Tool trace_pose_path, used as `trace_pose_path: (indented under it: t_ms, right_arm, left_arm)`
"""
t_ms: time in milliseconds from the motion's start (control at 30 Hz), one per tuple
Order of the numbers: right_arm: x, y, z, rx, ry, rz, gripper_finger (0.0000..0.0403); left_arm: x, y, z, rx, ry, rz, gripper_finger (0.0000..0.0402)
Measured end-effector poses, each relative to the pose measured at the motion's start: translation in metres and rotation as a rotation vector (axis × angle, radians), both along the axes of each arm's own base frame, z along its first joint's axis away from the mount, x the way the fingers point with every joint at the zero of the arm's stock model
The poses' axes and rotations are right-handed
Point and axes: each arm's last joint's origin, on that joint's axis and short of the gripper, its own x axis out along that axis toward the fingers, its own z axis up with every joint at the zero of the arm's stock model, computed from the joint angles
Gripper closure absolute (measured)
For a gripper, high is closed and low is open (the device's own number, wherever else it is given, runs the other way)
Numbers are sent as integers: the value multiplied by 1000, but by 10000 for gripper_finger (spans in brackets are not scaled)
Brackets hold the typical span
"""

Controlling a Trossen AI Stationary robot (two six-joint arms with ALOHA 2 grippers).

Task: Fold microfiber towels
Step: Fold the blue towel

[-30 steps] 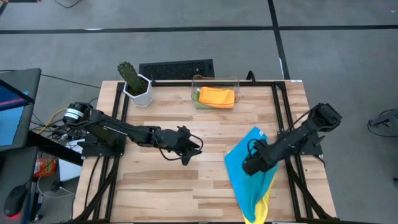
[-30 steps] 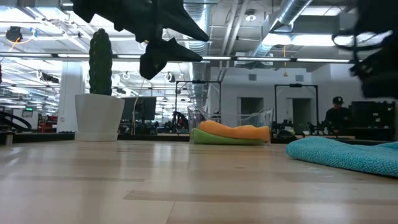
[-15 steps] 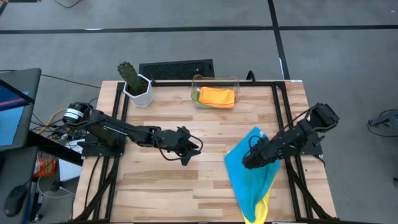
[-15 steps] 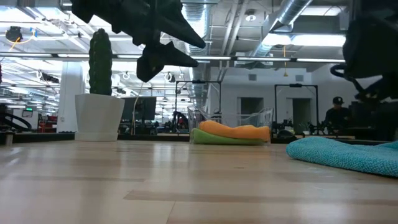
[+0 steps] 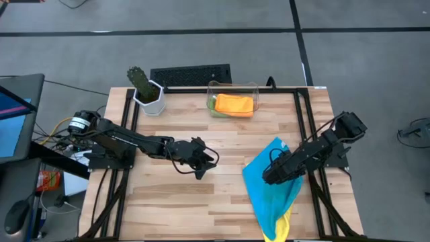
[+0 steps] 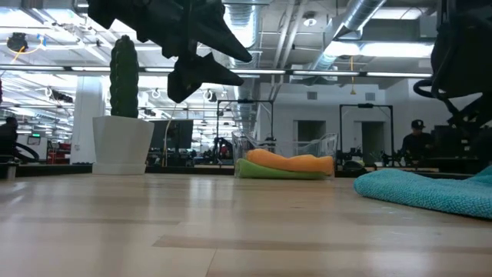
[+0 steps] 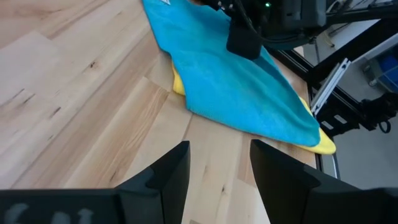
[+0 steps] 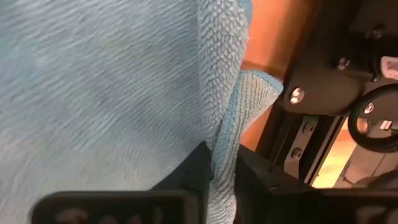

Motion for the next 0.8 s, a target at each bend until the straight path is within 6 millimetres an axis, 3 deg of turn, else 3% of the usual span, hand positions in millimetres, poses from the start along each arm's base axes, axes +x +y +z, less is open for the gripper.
trace_pose_path:
  t_ms: [300,500,667,800]
  right_arm:
    - [15,17,23,53,-139,73,391]
    - [51,34,57,36,-506,123,379]
    - [88,58,91,68,-949,237,386]
    - [99,82,107,133,-1224,377,377]
  left_arm:
    - [0,0,0,12,-2,-7,240]
    - [0,0,0,20,-7,-11,240]
    - [0,-1,1,10,-10,-25,240]
    - [0,-2,1,-9,-8,-54,240]
